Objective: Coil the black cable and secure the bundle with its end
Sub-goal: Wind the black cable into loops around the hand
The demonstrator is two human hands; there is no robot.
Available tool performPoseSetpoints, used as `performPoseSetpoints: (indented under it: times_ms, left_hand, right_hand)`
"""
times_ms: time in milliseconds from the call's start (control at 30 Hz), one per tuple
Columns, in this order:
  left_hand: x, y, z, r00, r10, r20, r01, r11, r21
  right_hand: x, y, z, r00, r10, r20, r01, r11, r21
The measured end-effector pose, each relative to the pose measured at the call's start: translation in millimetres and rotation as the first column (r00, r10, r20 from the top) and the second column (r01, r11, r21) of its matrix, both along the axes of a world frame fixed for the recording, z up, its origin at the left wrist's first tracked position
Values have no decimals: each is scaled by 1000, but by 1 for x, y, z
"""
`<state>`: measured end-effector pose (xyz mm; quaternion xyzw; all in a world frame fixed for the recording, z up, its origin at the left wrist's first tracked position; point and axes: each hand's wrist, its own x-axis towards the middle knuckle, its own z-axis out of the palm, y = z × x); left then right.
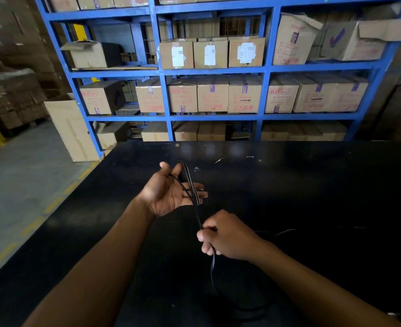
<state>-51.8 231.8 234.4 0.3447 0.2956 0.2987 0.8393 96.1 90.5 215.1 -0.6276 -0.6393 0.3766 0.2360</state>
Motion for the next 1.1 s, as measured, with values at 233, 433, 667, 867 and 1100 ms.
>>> performPoseSetpoints:
  times_ms: [233,433,667,867,1100]
  left_hand:
    - [1,-9,8,977,-210,42,206,975,82]
    - [1,-21,22,910,-414,28,405,900,159]
    - [2,-41,22,800,-599,-36,591,776,219]
    - [10,-49,7,744,-662,-93,666,720,197]
    - [10,-44,-8,787,-614,-57,617,781,99]
  right_hand:
    - [8,4,-43,997,61,47,-58,996,-75]
    - [39,38,-46,968,22,251,-7,998,-62]
    - [78,74,3,878,-120,463,79,991,107]
    - [81,86,55,824,-162,543,39,972,231]
    - [74,88,80,802,-206,561,26,950,313]
